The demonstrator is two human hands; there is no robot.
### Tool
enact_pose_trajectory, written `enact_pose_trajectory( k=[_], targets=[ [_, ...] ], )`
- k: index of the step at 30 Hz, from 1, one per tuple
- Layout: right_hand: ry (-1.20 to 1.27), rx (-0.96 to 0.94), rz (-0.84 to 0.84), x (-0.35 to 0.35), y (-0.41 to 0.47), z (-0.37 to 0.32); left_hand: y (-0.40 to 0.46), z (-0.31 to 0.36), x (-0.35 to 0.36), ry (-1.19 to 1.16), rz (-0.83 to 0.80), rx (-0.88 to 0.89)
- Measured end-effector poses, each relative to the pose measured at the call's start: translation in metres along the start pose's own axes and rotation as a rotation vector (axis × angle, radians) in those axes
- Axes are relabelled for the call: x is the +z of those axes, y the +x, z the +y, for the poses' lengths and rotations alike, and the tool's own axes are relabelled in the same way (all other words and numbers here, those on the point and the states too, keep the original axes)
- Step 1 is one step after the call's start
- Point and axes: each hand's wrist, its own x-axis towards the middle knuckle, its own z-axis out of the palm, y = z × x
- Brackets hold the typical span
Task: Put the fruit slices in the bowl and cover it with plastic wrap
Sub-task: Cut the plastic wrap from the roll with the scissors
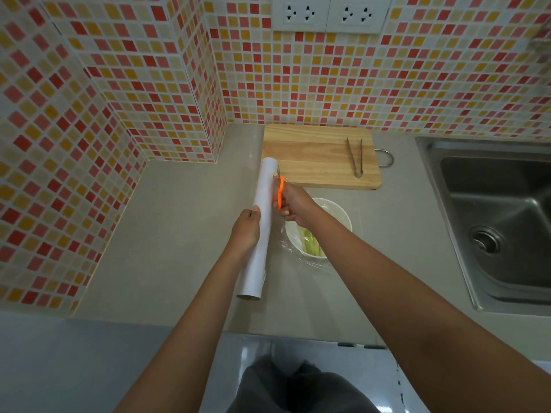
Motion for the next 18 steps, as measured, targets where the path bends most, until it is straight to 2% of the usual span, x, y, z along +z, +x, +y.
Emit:
enact_pose_trajectory(
  k=[18],
  targets=[
    [-0.001, -0.035, 0.044, -0.008, 0.008, -0.013, -0.005, -0.008, 0.0, 0.055, 0.008, 0.031]
  ],
)
